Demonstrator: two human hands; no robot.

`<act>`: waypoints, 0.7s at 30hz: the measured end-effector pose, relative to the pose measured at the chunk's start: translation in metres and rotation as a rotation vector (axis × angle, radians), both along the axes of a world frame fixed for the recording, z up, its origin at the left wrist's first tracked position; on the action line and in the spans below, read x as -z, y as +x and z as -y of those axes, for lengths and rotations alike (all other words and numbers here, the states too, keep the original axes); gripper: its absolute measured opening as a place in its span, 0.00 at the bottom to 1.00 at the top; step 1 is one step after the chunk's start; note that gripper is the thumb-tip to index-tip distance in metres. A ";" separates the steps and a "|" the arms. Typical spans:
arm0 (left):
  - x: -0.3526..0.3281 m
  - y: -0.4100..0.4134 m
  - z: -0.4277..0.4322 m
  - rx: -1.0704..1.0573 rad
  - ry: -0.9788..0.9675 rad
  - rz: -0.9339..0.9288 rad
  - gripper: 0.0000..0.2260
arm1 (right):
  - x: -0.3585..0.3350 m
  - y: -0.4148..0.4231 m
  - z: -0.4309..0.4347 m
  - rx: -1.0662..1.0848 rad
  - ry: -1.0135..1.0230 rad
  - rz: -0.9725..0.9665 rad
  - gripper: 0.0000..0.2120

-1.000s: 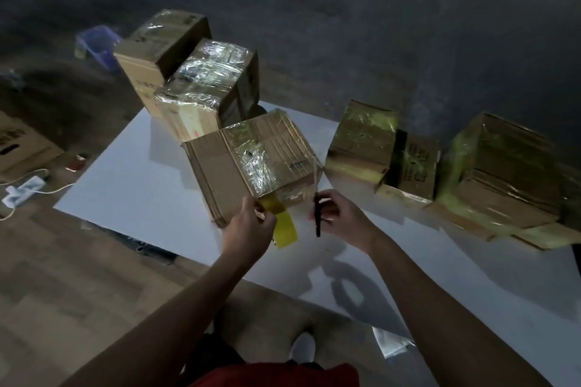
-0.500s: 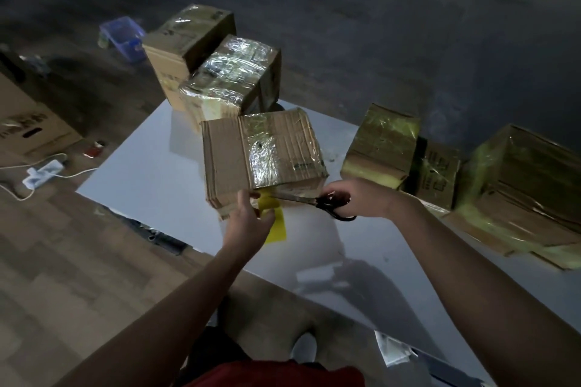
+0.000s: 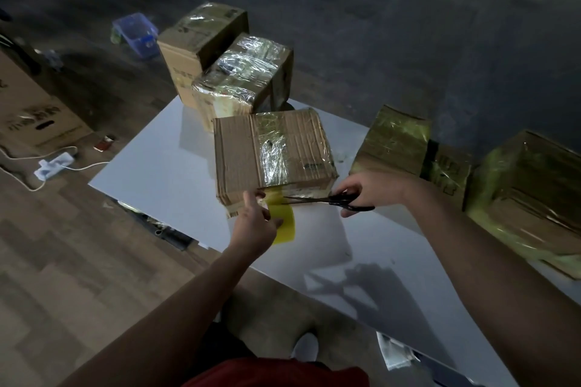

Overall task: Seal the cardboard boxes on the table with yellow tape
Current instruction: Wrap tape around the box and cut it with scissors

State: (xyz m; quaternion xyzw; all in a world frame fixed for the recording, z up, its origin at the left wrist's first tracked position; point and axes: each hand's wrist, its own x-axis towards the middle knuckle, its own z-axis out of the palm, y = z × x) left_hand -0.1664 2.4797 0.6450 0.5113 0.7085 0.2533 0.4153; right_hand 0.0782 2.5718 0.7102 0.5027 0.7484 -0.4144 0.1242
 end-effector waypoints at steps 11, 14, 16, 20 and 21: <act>0.002 -0.006 0.004 0.100 0.069 0.020 0.40 | -0.003 -0.012 -0.009 -0.050 0.008 0.065 0.16; 0.000 -0.010 0.000 0.150 0.031 0.023 0.44 | -0.001 -0.023 -0.013 -0.068 0.019 0.085 0.14; 0.000 -0.012 -0.002 0.171 0.009 0.026 0.45 | -0.002 -0.027 -0.016 -0.076 0.002 0.100 0.12; 0.003 -0.014 -0.003 0.183 -0.012 0.029 0.46 | -0.003 -0.034 -0.019 -0.096 0.004 0.122 0.17; 0.003 -0.014 -0.004 0.186 -0.014 0.032 0.46 | -0.004 -0.037 -0.018 -0.102 0.010 0.115 0.16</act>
